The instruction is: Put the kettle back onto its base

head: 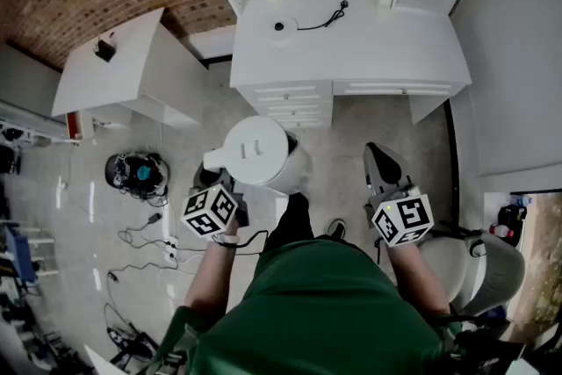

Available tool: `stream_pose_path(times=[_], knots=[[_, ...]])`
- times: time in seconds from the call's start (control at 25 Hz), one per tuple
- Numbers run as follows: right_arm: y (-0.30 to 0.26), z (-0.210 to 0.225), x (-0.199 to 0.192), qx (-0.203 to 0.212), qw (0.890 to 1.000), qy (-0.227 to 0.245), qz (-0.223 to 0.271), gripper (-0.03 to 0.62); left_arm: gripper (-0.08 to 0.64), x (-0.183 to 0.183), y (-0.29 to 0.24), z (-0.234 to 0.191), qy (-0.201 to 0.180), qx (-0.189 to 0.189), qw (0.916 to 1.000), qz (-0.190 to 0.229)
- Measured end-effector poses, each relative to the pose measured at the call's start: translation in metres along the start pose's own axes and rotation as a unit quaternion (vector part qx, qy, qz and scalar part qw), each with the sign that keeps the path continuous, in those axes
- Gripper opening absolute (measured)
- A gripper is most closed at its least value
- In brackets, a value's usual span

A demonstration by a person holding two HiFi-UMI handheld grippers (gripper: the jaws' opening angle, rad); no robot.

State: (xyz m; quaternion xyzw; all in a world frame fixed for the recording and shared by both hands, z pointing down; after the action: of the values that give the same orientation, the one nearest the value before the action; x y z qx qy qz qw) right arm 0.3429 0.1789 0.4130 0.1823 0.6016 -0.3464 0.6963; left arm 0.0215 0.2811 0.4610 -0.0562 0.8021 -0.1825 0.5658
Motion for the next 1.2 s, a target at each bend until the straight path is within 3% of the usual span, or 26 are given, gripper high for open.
stream_pose_path(times=[0.2,0.44,0.88,1.2], knots=[[0.037,-0.008,-0.001,-0.008,1.0,0.003,-0.001,0.021,0.17,-0.01,0.038,0.02,0.01,-0.022,0.9997,-0.004],[0.041,-0.023,0.002,-0.014,1.0,0.004,0.007,0.021,0.17,0.0,0.061,0.014,-0.009,-0.024,0.9997,0.005],[0.001,-0.066,0.026,-0.061,0.997,0.017,0.04,0.023,0.17,0.028,0.068,-0.062,-0.043,-0.022,0.9987,0.019],[-0.036,-0.109,0.041,-0.103,0.993,0.035,0.047,0.023,0.17,0.056,0.053,-0.13,-0.019,-0.04,0.9984,0.037]])
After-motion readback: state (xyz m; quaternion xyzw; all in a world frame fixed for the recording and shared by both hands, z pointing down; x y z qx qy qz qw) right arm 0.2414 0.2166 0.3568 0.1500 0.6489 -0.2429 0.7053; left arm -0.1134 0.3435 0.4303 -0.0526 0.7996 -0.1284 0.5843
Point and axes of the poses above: the fingertips, and each gripper's own axes: y backward along the fingers, z to its right, x out of its top, the point moved 1 cm from there along y, backward along the fingers, and after that the axes turned 5 degrees about -x, right-handed, at the moved point
